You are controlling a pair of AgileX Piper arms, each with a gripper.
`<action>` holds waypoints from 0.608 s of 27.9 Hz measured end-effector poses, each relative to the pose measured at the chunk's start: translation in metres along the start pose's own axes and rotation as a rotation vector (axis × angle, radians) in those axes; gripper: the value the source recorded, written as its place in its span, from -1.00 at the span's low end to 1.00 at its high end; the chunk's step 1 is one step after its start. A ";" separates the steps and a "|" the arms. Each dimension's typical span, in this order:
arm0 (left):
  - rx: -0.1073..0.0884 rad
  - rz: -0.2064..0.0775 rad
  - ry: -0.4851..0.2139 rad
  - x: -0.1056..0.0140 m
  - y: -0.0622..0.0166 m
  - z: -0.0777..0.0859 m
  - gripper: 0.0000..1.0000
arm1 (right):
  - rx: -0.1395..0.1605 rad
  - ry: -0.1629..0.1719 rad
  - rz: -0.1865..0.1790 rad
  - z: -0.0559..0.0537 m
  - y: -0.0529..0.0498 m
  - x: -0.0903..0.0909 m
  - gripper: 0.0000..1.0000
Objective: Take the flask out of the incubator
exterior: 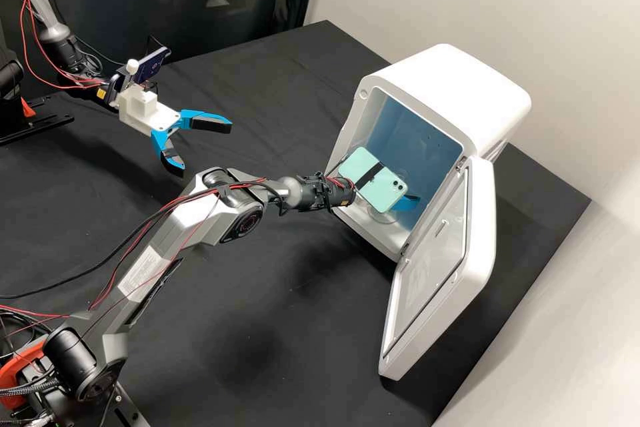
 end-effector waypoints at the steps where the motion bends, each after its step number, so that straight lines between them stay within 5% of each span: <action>1: 0.000 0.000 0.000 0.000 0.0000 0.000 1.00 | -0.004 0.002 0.003 0.002 -0.001 -0.001 -1.00; 8: 0.000 0.000 0.000 0.000 0.0000 0.000 1.00 | 0.036 0.049 0.014 0.022 0.002 -0.032 -1.00; 17: 0.001 0.003 0.012 -0.001 0.0009 -0.004 1.00 | 0.106 0.085 0.008 0.072 0.007 -0.098 -1.00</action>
